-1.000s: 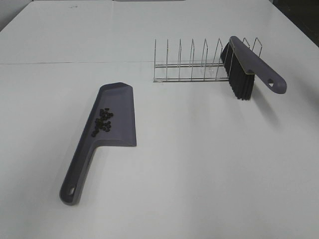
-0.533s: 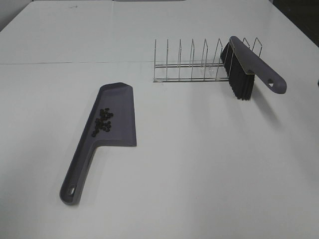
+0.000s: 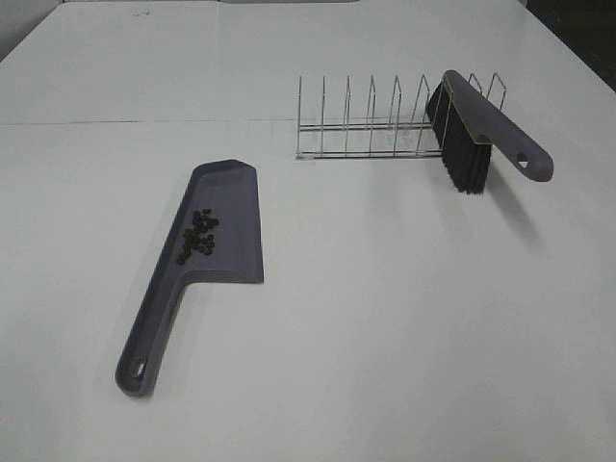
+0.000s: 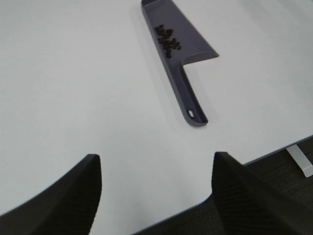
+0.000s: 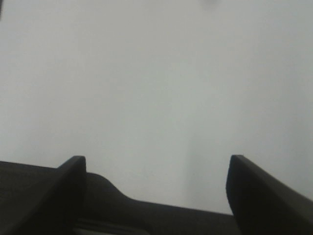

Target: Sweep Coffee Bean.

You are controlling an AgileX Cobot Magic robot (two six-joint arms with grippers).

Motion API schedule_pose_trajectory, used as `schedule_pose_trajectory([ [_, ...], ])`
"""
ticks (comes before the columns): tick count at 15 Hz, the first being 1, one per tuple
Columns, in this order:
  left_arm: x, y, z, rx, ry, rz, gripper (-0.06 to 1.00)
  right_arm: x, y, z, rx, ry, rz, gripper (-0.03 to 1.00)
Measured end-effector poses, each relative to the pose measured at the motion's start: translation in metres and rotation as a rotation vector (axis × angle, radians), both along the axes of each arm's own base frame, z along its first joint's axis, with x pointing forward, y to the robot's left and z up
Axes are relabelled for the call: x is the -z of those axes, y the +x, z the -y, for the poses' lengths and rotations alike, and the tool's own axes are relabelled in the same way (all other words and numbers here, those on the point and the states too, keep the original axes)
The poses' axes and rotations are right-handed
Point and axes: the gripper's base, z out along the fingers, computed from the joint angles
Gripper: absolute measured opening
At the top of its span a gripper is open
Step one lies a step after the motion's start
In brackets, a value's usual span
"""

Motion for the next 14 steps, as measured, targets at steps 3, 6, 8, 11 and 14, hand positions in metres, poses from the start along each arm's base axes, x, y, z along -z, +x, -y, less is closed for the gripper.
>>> schedule_pose_trajectory([
  [3, 0.002, 0.002, 0.007, 0.09, -0.001, 0.058, 0.59, -0.015, -0.041, -0.002, -0.092, 0.013, 0.271, 0.67],
  [6, 0.005, 0.003, 0.009, 0.104, -0.007, 0.064, 0.59, -0.01, -0.07, -0.001, -0.137, -0.004, 0.383, 0.67],
  [8, 0.005, 0.003, 0.009, 0.103, -0.007, 0.064, 0.59, -0.009, -0.081, 0.0, -0.144, -0.005, 0.441, 0.67],
  [11, 0.005, 0.003, 0.009, 0.103, -0.007, 0.064, 0.59, -0.009, -0.084, 0.0, -0.144, -0.005, 0.458, 0.67],
  [14, 0.005, 0.003, 0.009, 0.103, -0.007, 0.064, 0.59, -0.009, -0.084, 0.0, -0.144, -0.005, 0.458, 0.67],
])
